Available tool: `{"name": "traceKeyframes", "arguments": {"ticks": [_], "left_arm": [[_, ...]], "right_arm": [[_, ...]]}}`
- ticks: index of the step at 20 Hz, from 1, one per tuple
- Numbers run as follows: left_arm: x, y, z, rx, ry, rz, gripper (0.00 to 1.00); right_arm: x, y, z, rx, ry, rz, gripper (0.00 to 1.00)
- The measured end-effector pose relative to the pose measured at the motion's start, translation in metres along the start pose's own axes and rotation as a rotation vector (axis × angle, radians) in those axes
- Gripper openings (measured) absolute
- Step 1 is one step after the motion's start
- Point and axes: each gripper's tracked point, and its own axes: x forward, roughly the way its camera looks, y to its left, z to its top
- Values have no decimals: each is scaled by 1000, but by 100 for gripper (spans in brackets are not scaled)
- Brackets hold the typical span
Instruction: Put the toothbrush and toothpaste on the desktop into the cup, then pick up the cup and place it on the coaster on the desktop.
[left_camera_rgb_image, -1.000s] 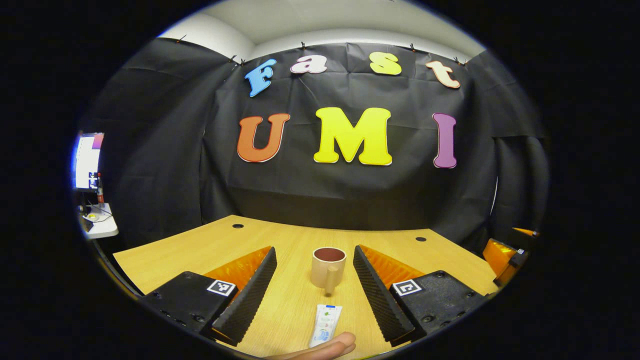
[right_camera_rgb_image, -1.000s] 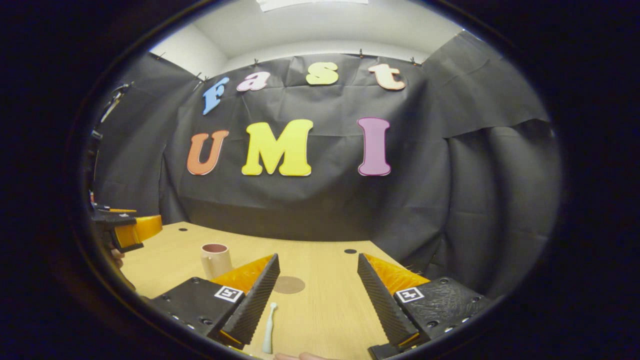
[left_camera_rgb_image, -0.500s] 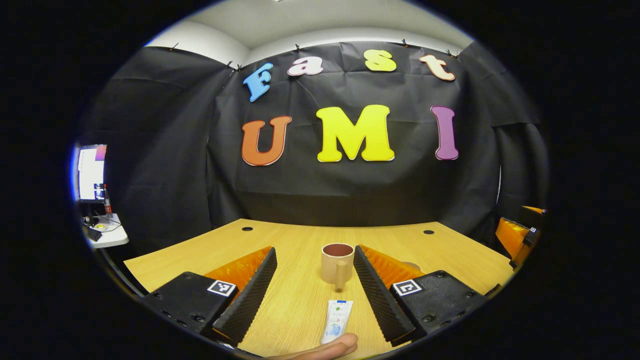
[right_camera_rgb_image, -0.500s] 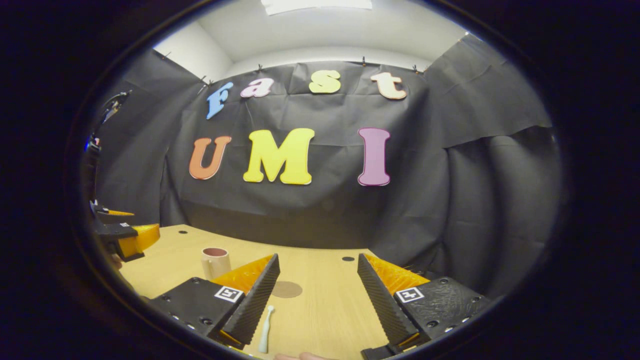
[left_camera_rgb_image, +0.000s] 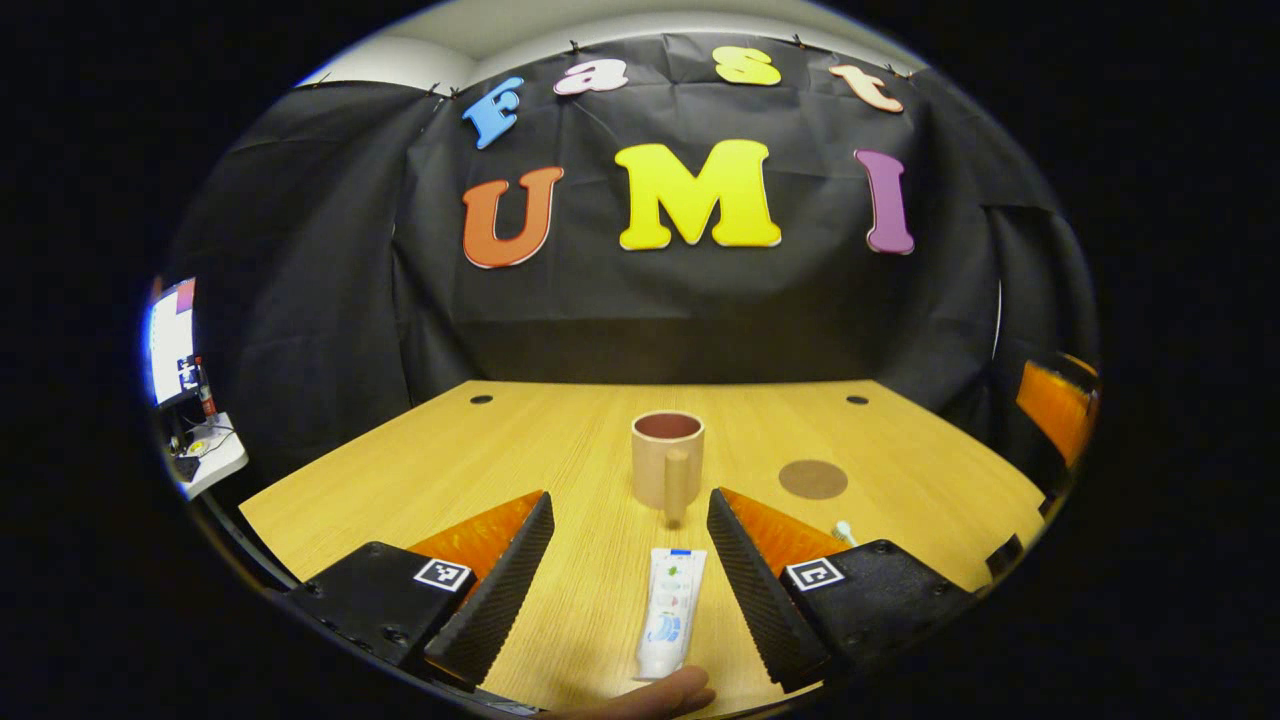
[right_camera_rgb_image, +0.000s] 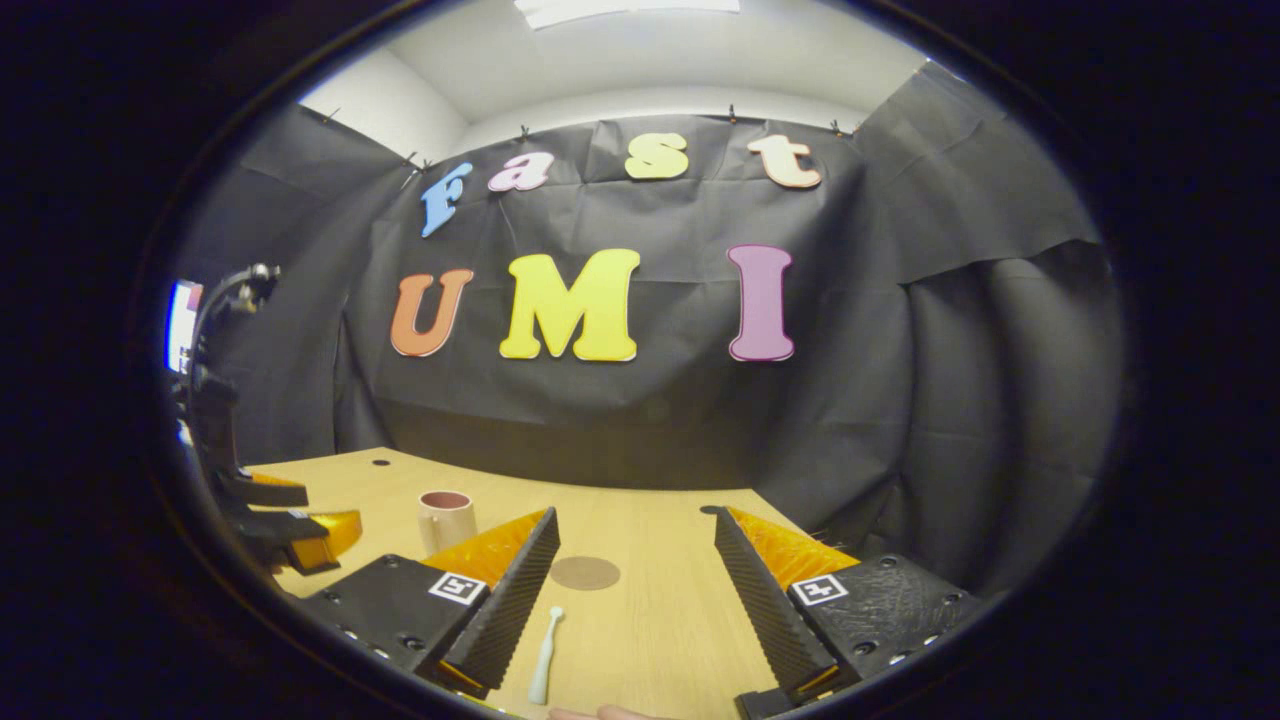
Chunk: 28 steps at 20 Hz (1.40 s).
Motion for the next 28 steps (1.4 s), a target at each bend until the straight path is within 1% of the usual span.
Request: {"name": "traceKeyframes", "arguments": {"ticks": [2,3,6,8,9,11,12,13,14,17,20,21,22,23,24,25,26,27,28], "left_arm": [[1,-3,-31,-20,74,-19,98],[0,-8,-44,-38,110,-41,98],[-4,-20,-74,-85,215,-106,99],[-4,-18,-71,-73,214,-111,99],[-3,-20,-72,-66,215,-117,100],[-5,-23,-85,-41,258,-126,98],[-3,-23,-86,-6,262,-109,100],[-1,-24,-86,25,260,-113,97],[0,-27,-89,33,270,-126,97],[0,-33,-99,-7,321,-146,84],[3,-29,-101,-15,329,-142,80],[4,-27,-102,-14,333,-140,73],[3,-26,-102,-8,331,-137,70],[4,-24,-103,2,329,-132,65],[4,-22,-102,5,323,-132,67],[7,-22,-102,3,318,-136,53],[6,-22,-101,-1,312,-138,55],[9,-22,-100,-5,309,-139,45],[8,-23,-99,-13,305,-144,43]], "right_arm": [[2,0,-3,-5,8,0,95],[4,-1,-5,-6,12,-3,93],[7,4,-15,-8,30,-1,95],[8,9,-20,-16,46,8,95],[8,10,-23,-20,53,12,95],[10,11,-26,-27,63,12,95],[10,11,-28,-28,65,10,95],[12,11,-30,-28,71,8,95],[13,12,-34,-27,78,11,95],[14,15,-41,-25,103,18,95],[17,12,-43,-20,113,12,95],[17,11,-44,-17,116,10,95],[17,10,-45,-14,121,8,95],[19,11,-46,-13,125,9,95],[18,11,-49,-14,131,9,95],[19,11,-50,-15,137,10,94],[20,12,-53,-15,144,13,95],[20,13,-55,-15,151,17,94],[22,14,-59,-22,162,17,94]]}}
